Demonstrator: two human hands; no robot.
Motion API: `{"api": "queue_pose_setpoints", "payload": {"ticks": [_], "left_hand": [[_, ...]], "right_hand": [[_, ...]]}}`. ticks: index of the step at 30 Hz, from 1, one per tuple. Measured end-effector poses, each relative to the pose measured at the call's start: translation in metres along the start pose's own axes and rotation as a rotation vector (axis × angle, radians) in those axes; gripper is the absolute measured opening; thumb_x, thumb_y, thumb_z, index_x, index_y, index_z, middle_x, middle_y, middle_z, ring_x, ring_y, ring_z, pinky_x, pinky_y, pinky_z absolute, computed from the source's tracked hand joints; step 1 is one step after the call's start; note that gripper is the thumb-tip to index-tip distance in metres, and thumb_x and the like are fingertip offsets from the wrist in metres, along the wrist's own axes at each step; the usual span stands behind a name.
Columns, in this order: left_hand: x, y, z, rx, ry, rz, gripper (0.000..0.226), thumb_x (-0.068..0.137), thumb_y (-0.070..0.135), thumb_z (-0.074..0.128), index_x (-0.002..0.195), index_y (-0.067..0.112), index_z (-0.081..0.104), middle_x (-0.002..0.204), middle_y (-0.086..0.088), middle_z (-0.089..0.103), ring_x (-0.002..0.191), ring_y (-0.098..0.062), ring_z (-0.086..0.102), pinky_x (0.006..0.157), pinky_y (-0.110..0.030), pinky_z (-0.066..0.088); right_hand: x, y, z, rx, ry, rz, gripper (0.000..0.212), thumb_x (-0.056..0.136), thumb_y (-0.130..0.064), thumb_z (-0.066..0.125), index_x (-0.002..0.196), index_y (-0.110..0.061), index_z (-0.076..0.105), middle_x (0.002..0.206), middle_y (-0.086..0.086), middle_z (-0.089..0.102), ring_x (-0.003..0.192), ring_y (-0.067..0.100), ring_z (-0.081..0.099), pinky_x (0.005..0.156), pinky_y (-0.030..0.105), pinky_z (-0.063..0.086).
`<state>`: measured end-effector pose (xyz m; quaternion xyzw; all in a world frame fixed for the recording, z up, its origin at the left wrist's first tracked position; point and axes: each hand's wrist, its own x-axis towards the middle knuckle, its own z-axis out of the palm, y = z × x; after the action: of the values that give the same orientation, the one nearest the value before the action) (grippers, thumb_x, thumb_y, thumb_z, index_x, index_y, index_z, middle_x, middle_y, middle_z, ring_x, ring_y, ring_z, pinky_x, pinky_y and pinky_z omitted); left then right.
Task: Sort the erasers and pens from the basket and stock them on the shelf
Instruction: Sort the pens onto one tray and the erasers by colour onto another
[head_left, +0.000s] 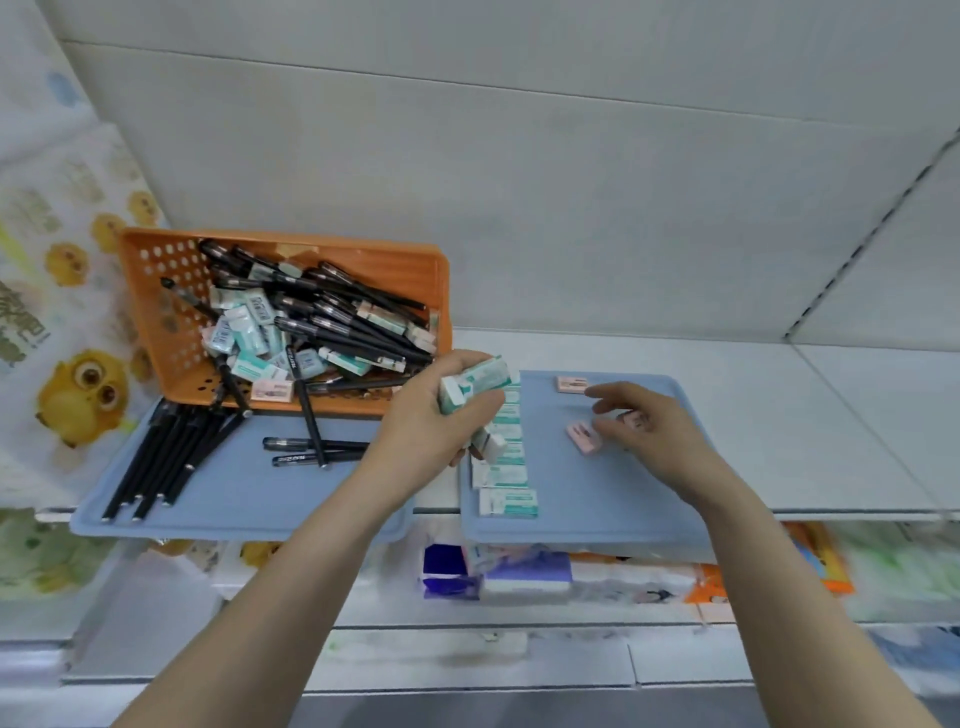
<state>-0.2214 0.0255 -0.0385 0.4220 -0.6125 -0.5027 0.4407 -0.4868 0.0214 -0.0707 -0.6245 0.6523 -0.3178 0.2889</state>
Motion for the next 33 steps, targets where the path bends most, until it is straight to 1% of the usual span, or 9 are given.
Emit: {"api": "queue_pose_setpoints", "payload": {"ticks": [3, 7, 11, 15, 17, 21, 24, 27, 33], "left_hand": [[-0.003, 0.000, 0.015, 0.012, 0.013, -0.013, 0.017, 0.092, 0.014, 0.062, 0.108, 0.020, 0.063, 0.077, -0.018, 0.060, 0.057, -0.020, 0.049, 0.045, -0.025, 0.036], [-0.005, -0.003, 0.030, 0.064, 0.072, -0.046, 0.017, 0.090, 0.014, 0.064, 0.105, 0.022, 0.063, 0.072, -0.010, 0.058, 0.056, -0.022, 0.048, 0.047, -0.030, 0.039], [-0.007, -0.009, 0.039, 0.118, 0.096, -0.076, 0.017, 0.089, 0.019, 0.066, 0.103, 0.027, 0.065, 0.089, -0.012, 0.065, 0.063, -0.028, 0.057, 0.050, -0.035, 0.047], [-0.005, -0.014, 0.043, 0.168, 0.072, -0.109, 0.018, 0.088, 0.024, 0.067, 0.103, 0.033, 0.064, 0.088, -0.004, 0.069, 0.061, -0.009, 0.057, 0.052, -0.026, 0.048], [-0.003, -0.016, 0.044, 0.195, 0.046, -0.118, 0.019, 0.088, 0.026, 0.067, 0.105, 0.034, 0.063, 0.088, -0.001, 0.069, 0.062, -0.006, 0.057, 0.054, -0.025, 0.049], [0.001, -0.018, 0.045, 0.225, 0.022, -0.123, 0.019, 0.087, 0.030, 0.068, 0.103, 0.041, 0.061, 0.093, 0.006, 0.070, 0.073, -0.007, 0.063, 0.063, -0.025, 0.054], [0.004, -0.019, 0.043, 0.228, -0.017, -0.120, 0.020, 0.087, 0.034, 0.068, 0.104, 0.040, 0.060, 0.095, 0.010, 0.069, 0.080, -0.005, 0.064, 0.068, -0.023, 0.055], [0.005, -0.021, 0.043, 0.240, -0.069, -0.116, 0.021, 0.085, 0.038, 0.070, 0.102, 0.042, 0.059, 0.095, 0.011, 0.070, 0.082, -0.005, 0.066, 0.073, -0.027, 0.056], [0.007, -0.019, 0.043, 0.208, -0.098, -0.118, 0.021, 0.087, 0.035, 0.069, 0.105, 0.037, 0.059, 0.092, 0.004, 0.069, 0.070, -0.002, 0.062, 0.058, -0.017, 0.051]], "right_hand": [[0.003, 0.003, -0.012, -0.136, 0.031, 0.018, 0.018, 0.094, -0.020, 0.060, 0.110, -0.026, 0.065, 0.101, -0.004, 0.067, 0.074, 0.007, 0.055, 0.063, 0.009, 0.041], [0.009, -0.004, -0.004, -0.324, -0.129, 0.060, 0.028, 0.076, -0.045, 0.077, 0.094, -0.028, 0.063, 0.086, -0.009, 0.065, 0.076, 0.006, 0.058, 0.062, 0.021, 0.041], [0.020, -0.004, 0.009, -0.450, -0.086, -0.007, 0.015, 0.077, -0.031, 0.075, 0.090, -0.025, 0.069, 0.080, -0.009, 0.064, 0.083, 0.016, 0.062, 0.061, 0.025, 0.037], [0.029, -0.001, 0.005, -0.457, -0.061, -0.039, 0.019, 0.085, -0.018, 0.067, 0.102, -0.024, 0.074, 0.095, -0.002, 0.068, 0.094, 0.019, 0.061, 0.071, 0.023, 0.034], [0.028, 0.000, 0.004, -0.475, -0.035, 0.018, 0.015, 0.085, -0.032, 0.069, 0.095, -0.021, 0.074, 0.085, -0.004, 0.066, 0.087, 0.018, 0.061, 0.068, 0.025, 0.038], [0.023, -0.001, 0.006, -0.553, 0.018, 0.091, 0.044, 0.078, -0.062, 0.065, 0.070, -0.018, 0.062, 0.070, -0.003, 0.063, 0.071, 0.020, 0.060, 0.059, 0.032, 0.043], [0.023, -0.002, 0.002, -0.504, 0.047, 0.005, 0.013, 0.090, -0.028, 0.061, 0.099, -0.021, 0.067, 0.091, 0.004, 0.067, 0.088, 0.026, 0.063, 0.071, 0.031, 0.044], [0.027, -0.001, 0.001, -0.584, -0.210, -0.138, 0.049, 0.088, -0.004, 0.054, 0.130, -0.030, 0.060, 0.114, 0.005, 0.058, 0.106, 0.023, 0.057, 0.078, 0.023, 0.034], [0.034, -0.003, 0.011, -0.491, -0.037, -0.049, 0.022, 0.083, -0.039, 0.070, 0.097, -0.022, 0.068, 0.085, -0.003, 0.064, 0.086, 0.022, 0.061, 0.074, 0.032, 0.047]]}}
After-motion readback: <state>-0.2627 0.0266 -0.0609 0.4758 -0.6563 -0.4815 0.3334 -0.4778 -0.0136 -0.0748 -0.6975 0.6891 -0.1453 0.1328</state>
